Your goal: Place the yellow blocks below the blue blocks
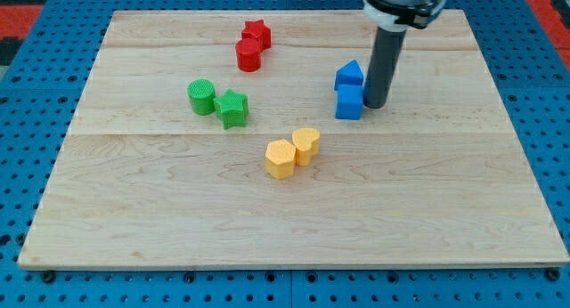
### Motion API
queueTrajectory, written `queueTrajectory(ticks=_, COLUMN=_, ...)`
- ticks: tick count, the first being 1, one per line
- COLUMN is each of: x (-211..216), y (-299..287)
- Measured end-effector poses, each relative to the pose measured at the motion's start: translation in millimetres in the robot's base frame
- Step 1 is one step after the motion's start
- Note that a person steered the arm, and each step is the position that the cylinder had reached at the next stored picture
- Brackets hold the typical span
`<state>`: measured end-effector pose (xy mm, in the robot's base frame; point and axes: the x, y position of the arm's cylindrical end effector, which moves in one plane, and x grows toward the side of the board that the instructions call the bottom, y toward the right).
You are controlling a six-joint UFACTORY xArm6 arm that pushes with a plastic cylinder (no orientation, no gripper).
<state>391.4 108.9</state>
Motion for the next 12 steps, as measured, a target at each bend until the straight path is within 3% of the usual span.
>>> queueTrajectory(ticks=1, x=3.3, y=9.9)
queueTrajectory(ticks=2, x=80.5, y=2.8)
queueTrajectory(ticks=3, x=131.3, y=-96.6)
queueTrajectory(ticks=4, x=131.8, y=-179.2)
queueTrajectory(ticks=5, x=128.2, y=-186.0)
queueTrajectory(ticks=9, x=108.5, y=-102.4)
queueTrajectory(ticks=10, x=108.3, y=-158.6)
queueTrajectory(ticks=11, x=90.9, y=-175.9)
queueTrajectory(ticks=12, x=86.3, y=-125.7)
